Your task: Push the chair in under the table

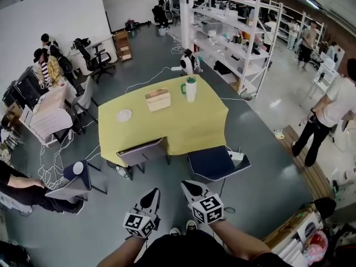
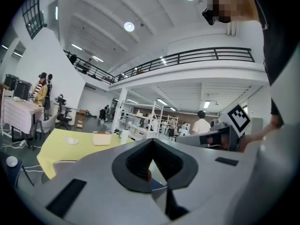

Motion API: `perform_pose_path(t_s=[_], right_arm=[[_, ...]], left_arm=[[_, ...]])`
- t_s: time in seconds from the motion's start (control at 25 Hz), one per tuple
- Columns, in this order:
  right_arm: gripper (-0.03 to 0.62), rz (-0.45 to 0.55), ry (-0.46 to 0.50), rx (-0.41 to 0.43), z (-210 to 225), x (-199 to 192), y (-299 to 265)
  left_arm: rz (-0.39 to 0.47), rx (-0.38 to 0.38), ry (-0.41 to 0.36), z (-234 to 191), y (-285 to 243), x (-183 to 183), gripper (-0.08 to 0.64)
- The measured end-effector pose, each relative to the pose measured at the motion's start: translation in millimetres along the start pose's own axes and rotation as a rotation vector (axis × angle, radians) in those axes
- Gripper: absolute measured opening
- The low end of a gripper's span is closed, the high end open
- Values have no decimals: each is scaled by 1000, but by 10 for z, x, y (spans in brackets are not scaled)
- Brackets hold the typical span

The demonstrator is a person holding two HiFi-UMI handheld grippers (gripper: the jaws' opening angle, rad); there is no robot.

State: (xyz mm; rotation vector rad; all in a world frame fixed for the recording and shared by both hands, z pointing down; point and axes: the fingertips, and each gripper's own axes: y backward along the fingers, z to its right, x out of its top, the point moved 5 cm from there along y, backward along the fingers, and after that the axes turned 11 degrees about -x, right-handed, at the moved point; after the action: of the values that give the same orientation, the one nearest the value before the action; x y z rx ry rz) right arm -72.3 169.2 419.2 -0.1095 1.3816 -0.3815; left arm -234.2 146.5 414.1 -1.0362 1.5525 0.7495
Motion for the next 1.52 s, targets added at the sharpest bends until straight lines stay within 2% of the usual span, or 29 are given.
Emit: perform_pose_path(t_s=[0.36, 0.76, 0.88, 1.28, 1.52], right_arm=[[14, 33, -70, -278, 387, -208, 579], [14, 53, -180, -606, 676, -570, 1511], [14, 75, -207, -718, 674, -646, 1802], [14, 132, -282, -995, 733, -988, 2893], [14, 175, -312, -1131, 869, -1131, 3536]], left_arm=[[-48, -274, 3, 273, -512, -116, 8], [-111, -577, 15, 909, -970, -330, 8], [-140, -691, 19, 1129, -1095, -425, 8], [-180, -976, -12, 2153, -1343, -607, 8], [-205, -1091, -32, 2775, -1509, -735, 8]])
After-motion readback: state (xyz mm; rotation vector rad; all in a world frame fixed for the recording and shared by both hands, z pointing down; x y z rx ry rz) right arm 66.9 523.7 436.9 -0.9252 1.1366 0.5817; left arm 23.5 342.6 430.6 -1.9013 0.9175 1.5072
